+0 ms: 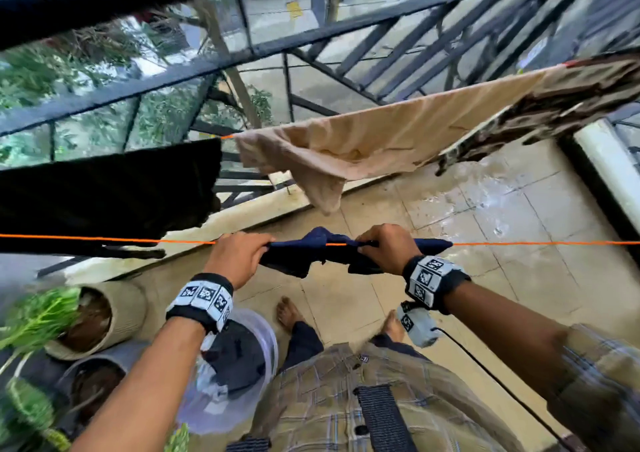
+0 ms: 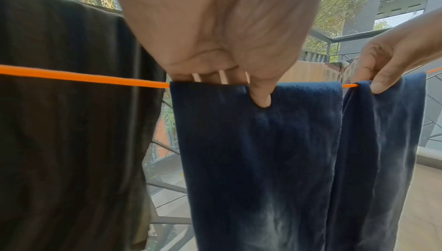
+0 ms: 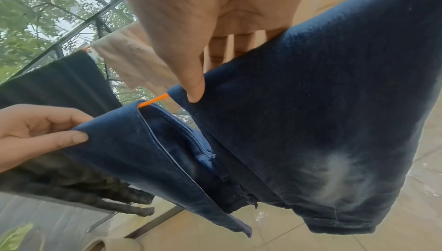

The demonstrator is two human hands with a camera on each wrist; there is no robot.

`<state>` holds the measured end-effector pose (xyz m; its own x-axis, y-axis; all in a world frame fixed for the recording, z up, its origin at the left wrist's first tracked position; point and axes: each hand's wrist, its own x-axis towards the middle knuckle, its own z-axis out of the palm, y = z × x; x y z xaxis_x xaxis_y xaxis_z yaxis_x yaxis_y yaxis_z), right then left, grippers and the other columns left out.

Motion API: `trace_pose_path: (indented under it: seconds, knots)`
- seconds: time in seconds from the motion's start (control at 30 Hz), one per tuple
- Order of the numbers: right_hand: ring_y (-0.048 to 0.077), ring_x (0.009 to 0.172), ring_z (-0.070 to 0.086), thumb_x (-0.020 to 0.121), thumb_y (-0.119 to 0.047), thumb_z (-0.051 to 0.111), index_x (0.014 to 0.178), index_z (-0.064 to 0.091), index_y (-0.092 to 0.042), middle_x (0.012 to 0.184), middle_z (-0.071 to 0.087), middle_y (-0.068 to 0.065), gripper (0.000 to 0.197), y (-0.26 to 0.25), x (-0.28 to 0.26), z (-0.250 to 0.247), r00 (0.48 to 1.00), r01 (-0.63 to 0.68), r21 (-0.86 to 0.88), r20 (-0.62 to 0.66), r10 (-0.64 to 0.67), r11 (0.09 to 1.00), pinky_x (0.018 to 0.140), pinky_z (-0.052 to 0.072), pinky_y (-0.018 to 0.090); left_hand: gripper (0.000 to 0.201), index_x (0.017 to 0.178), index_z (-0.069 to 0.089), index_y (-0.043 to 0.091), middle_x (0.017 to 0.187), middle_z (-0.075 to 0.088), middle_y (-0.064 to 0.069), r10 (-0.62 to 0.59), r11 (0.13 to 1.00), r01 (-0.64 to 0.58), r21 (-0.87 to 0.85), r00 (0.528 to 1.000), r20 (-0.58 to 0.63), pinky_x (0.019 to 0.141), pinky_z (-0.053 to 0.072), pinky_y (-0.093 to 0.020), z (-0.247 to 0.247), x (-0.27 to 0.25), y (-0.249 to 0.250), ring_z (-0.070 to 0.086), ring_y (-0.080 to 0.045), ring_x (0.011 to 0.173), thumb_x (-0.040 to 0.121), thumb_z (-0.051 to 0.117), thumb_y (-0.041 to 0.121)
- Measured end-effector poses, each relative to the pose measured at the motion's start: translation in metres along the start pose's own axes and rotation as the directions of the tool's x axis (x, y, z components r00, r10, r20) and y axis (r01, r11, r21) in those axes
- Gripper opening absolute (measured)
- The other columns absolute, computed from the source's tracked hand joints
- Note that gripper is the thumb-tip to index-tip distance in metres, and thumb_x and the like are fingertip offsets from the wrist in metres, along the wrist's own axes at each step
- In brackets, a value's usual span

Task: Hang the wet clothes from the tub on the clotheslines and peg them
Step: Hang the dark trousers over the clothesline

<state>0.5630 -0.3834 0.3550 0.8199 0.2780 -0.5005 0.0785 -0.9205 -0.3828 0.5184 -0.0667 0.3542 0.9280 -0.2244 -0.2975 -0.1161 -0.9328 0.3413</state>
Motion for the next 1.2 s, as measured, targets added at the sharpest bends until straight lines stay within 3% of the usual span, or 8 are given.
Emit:
trace_pose_path:
  seconds: [0.13,0.37,0.47,0.6,0.77,0.87,1.07,1.2]
  knots:
    - [0.022,0.082,0.065,0.086,-0.034,0.065,0.096,0.076,-0.028,0.088,0.073,0.0,0.016,-0.064,0.016,0.016,0.995,0.082,0.01,0.049,-0.082,0.997,0.063,0.039,0.028,0.038,0.109,0.069,0.026,0.097,0.074,0.0,0.016,1.0,-0.016,0.0,0.998,-0.053,0.076,0.052,-0.04,-0.017,-0.03,-0.073,0.068,-0.03,0.088,0.089,0.037,0.034]
    - [0.022,0.07,0.063,0.084,-0.038,0.064,0.085,0.074,-0.026,0.076,0.07,-0.001,0.016,-0.178,0.046,0.043,0.947,0.272,-0.051,0.192,-0.258,0.961,0.059,0.047,0.031,0.021,0.102,0.067,0.026,0.085,0.07,0.002,-0.041,0.991,0.049,0.128,0.997,-0.062,0.075,0.044,-0.038,-0.05,-0.08,-0.173,0.065,-0.028,0.079,0.089,0.051,0.026]
    - [0.026,0.07,0.065,0.085,-0.034,0.061,0.083,0.071,-0.023,0.077,0.072,0.003,0.015,-0.226,0.057,0.053,0.922,0.319,-0.035,0.242,-0.302,0.947,0.062,0.053,0.037,0.019,0.099,0.069,0.021,0.081,0.068,0.0,-0.024,0.988,0.04,0.146,0.994,-0.108,0.076,0.048,-0.04,-0.063,-0.095,-0.203,0.064,-0.03,0.074,0.083,0.066,0.011]
    - [0.029,0.071,0.056,0.087,-0.034,0.06,0.086,0.069,-0.024,0.071,0.061,0.004,0.013,-0.284,0.074,0.064,0.892,0.414,-0.062,0.226,-0.392,0.908,0.062,0.046,0.035,0.019,0.091,0.069,0.018,0.075,0.066,-0.004,-0.038,0.975,0.074,0.207,0.984,-0.172,0.086,0.05,-0.044,-0.085,-0.111,-0.247,0.065,-0.03,0.071,0.075,0.068,0.007]
    - [0.033,0.081,0.062,0.085,-0.039,0.061,0.086,0.069,-0.022,0.08,0.067,0.007,0.019,-0.349,0.092,0.078,0.864,0.486,-0.134,0.223,-0.451,0.864,0.061,0.036,0.03,0.025,0.083,0.068,0.016,0.069,0.065,-0.008,-0.122,0.942,0.166,0.29,0.979,-0.163,0.087,0.045,-0.041,-0.117,-0.133,-0.297,0.066,-0.031,0.069,0.067,0.078,-0.001]
    - [0.032,0.086,0.064,0.084,-0.044,0.063,0.087,0.068,-0.023,0.088,0.069,0.006,0.022,-0.389,0.104,0.088,0.847,0.523,-0.162,0.211,-0.489,0.837,0.064,0.043,0.031,0.02,0.089,0.069,0.015,0.077,0.069,-0.01,-0.223,0.919,0.252,0.302,0.966,-0.127,0.083,0.046,-0.044,-0.138,-0.147,-0.33,0.064,-0.034,0.077,0.075,0.073,0.001]
    - [0.032,0.092,0.066,0.084,-0.051,0.062,0.093,0.069,-0.025,0.096,0.07,0.004,0.028,-0.461,0.127,0.1,0.784,0.621,-0.191,0.182,-0.594,0.76,0.065,0.04,0.03,0.021,0.097,0.069,0.018,0.09,0.071,-0.009,-0.364,0.878,0.403,0.258,0.912,-0.187,0.096,0.042,-0.047,-0.172,-0.172,-0.385,0.062,-0.035,0.094,0.081,0.067,0.005]
    - [0.033,0.089,0.065,0.085,-0.047,0.064,0.083,0.064,-0.021,0.093,0.068,0.007,0.026,-0.489,0.132,0.109,0.802,0.594,-0.159,0.194,-0.565,0.789,0.065,0.039,0.03,0.032,0.109,0.069,0.016,0.104,0.067,-0.01,-0.396,0.851,0.447,0.277,0.891,-0.223,0.105,0.037,-0.047,-0.167,-0.168,-0.376,0.056,-0.035,0.109,0.078,0.073,0.016]
